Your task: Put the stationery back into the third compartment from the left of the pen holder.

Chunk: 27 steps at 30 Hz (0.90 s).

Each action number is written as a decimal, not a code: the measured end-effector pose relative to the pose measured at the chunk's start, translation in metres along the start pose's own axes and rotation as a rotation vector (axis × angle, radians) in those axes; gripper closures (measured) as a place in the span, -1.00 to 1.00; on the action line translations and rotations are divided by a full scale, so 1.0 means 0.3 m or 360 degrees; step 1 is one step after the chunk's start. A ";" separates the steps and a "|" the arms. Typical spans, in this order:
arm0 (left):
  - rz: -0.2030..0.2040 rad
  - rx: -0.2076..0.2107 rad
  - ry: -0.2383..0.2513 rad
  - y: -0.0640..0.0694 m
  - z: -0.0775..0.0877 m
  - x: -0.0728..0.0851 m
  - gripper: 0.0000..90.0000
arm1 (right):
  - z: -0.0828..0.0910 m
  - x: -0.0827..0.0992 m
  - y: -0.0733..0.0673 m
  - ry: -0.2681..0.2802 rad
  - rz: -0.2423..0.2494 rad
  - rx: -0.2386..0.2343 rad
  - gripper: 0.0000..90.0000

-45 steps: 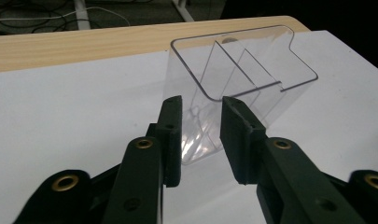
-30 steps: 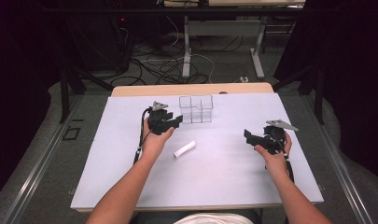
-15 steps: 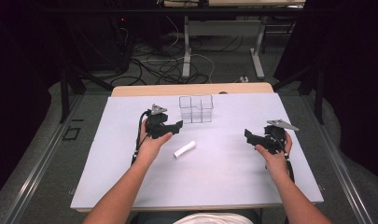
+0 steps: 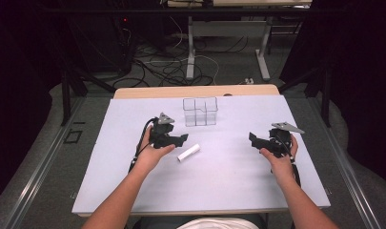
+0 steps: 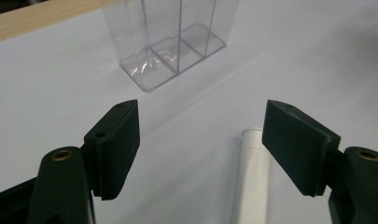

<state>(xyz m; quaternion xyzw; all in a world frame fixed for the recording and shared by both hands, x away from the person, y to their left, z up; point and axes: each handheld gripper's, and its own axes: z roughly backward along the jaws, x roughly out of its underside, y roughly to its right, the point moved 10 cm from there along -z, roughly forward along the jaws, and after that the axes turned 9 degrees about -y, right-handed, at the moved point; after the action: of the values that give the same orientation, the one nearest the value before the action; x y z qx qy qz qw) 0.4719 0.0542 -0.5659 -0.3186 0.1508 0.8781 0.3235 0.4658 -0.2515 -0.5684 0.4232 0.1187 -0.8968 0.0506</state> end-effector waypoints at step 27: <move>-0.0116 0.0117 -0.0266 0.092 -0.104 0.121 -0.22 | -0.014 0.014 0.002 -0.0042 0.0026 -0.0009 -0.87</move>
<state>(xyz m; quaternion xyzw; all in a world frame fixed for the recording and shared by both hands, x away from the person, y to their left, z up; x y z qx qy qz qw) 0.4467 0.0359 -0.6115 -0.2376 0.1437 0.8831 0.3781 0.4663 -0.2508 -0.5741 0.4122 0.1170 -0.9015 0.0608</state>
